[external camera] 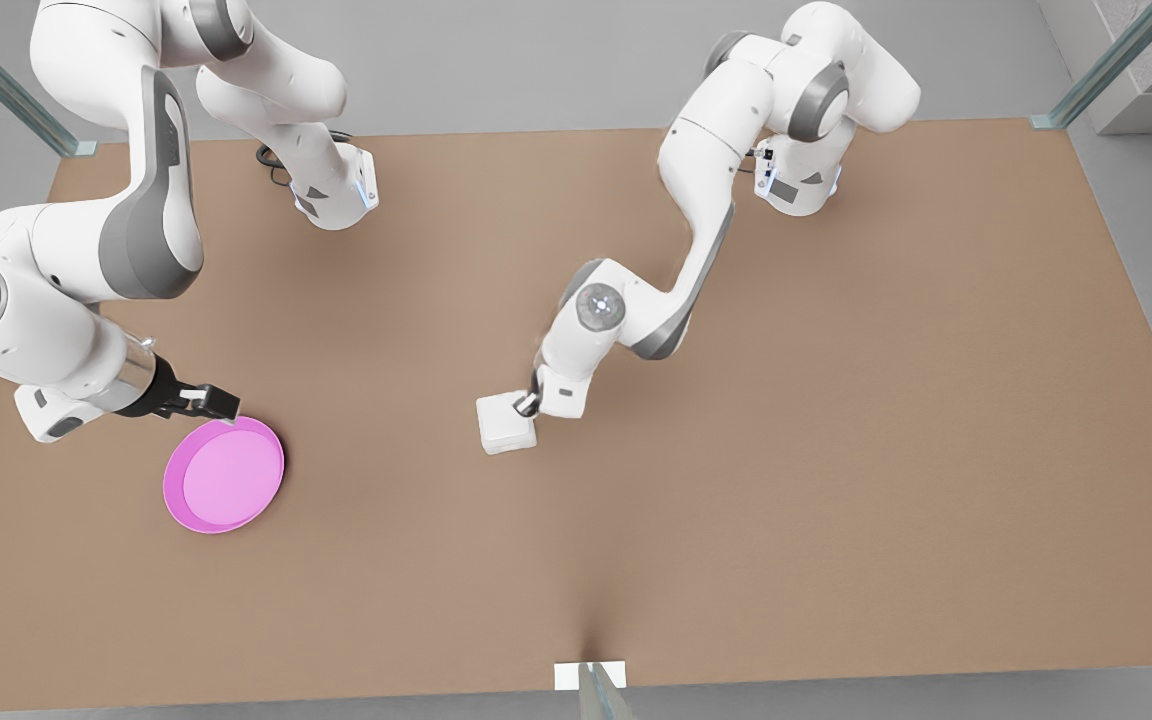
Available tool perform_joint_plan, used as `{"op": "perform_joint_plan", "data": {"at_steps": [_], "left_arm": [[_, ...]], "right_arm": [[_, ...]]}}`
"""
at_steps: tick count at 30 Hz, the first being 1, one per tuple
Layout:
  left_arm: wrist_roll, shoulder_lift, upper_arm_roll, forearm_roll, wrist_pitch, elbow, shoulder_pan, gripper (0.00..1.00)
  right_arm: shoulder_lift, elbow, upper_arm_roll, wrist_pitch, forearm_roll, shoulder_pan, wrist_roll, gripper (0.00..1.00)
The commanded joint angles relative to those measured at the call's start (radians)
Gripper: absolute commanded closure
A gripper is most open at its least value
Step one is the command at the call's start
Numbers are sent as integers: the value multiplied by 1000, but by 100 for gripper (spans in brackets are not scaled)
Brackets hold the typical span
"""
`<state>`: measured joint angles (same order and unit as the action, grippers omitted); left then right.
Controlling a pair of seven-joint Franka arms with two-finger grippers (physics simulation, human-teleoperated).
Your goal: Pack egg into the box and close the box lid
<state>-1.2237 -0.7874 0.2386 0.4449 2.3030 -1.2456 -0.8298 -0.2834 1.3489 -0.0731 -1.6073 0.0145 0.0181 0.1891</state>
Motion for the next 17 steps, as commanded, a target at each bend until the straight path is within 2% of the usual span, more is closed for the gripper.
{"op": "perform_joint_plan", "data": {"at_steps": [1,2,3,4,5,6,7,8,9,17], "left_arm": [[603,33,31,44,-776,136,283,54],[958,48,73,-49,-978,169,420,0],[1152,92,134,-181,-1034,204,420,0],[1380,233,148,-322,-1057,204,419,0],[1397,350,143,-359,-1071,187,425,0],[1399,485,76,-426,-1070,112,452,0],[1431,577,-64,-492,-1074,86,538,0],[1446,640,-71,-500,-1053,-4,546,0],[1524,663,-73,-499,-1024,-66,560,0],[1527,662,-73,-499,-1022,-66,561,0]], "right_arm": [[1,0,-1,1,-2,2,-16,0],[1,0,-1,1,-2,2,-16,0],[1,0,-1,0,-2,3,-17,0],[1,0,1,0,-4,3,-17,0],[1,0,-1,0,-2,3,-17,0],[1,0,-1,1,-2,5,-17,0],[1,0,-1,3,-4,5,-17,0],[0,0,1,6,-2,8,-22,0],[0,1,1,6,-4,6,-19,0],[-5,1,1,7,-4,6,-19,0]]}}
